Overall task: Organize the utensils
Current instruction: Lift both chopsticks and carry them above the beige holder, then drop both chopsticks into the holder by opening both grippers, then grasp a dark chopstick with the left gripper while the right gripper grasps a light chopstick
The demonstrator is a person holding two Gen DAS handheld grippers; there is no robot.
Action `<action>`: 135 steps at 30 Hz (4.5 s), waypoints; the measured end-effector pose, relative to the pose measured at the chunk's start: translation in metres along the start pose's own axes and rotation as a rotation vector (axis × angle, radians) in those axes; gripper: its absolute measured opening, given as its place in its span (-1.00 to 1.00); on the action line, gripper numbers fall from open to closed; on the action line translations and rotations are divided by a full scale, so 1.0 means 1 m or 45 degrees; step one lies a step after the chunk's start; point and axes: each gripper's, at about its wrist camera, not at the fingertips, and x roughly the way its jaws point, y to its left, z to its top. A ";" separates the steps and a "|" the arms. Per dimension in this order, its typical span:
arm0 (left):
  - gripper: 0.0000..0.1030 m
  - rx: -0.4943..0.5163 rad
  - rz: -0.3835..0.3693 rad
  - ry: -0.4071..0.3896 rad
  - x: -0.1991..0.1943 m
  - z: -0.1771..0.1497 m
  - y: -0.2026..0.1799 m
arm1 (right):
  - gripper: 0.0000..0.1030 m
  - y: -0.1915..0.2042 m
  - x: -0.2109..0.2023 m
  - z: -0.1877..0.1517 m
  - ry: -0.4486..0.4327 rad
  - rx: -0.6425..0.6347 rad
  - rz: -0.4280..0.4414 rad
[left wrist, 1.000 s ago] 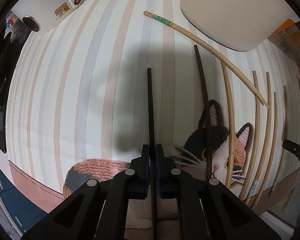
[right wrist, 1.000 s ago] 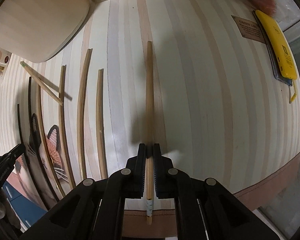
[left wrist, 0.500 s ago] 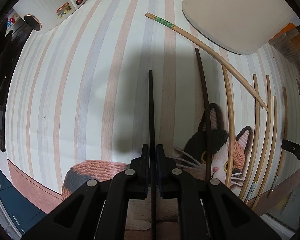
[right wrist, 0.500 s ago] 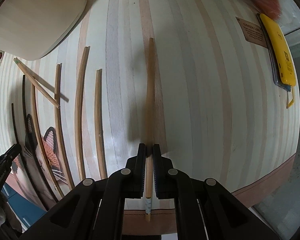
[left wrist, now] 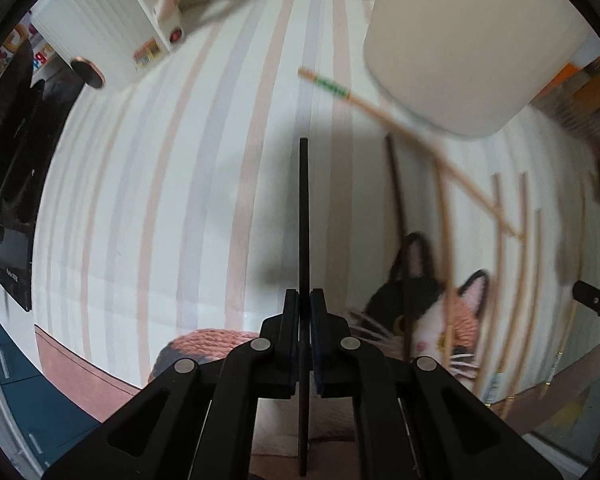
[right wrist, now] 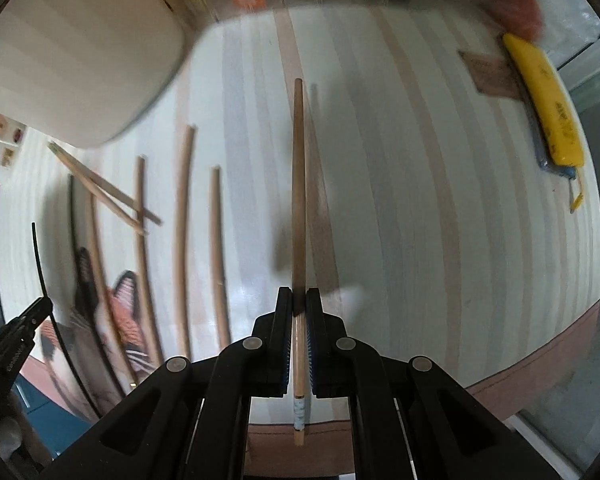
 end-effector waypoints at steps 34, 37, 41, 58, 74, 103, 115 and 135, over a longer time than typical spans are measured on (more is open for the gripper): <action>-0.96 -0.020 -0.173 -0.702 -0.239 0.059 0.017 | -0.87 0.067 -0.212 0.039 -0.644 -0.095 0.315; -0.96 -0.014 -0.189 -0.729 -0.258 0.063 0.017 | -0.87 0.072 -0.224 0.046 -0.667 -0.098 0.355; -0.96 0.005 -0.216 -0.774 -0.286 0.069 0.013 | -0.87 0.082 -0.243 0.059 -0.705 -0.104 0.413; -0.95 0.067 -0.331 -0.788 -0.311 0.135 -0.033 | -0.87 0.098 -0.280 0.131 -1.037 -0.032 0.490; -0.92 0.035 -0.391 -0.599 -0.237 0.178 -0.044 | -0.86 0.117 -0.216 0.162 -1.043 -0.201 0.403; 1.00 -0.074 -0.006 -0.459 -0.162 0.072 0.000 | 0.71 0.030 -0.182 0.030 -0.706 0.013 0.151; 0.57 -0.065 -0.002 -0.047 -0.015 0.025 -0.026 | -0.29 0.005 -0.033 0.002 -0.187 0.084 0.152; -0.92 0.136 0.018 0.102 0.033 -0.005 -0.033 | -0.86 0.012 0.031 -0.031 0.093 -0.078 0.001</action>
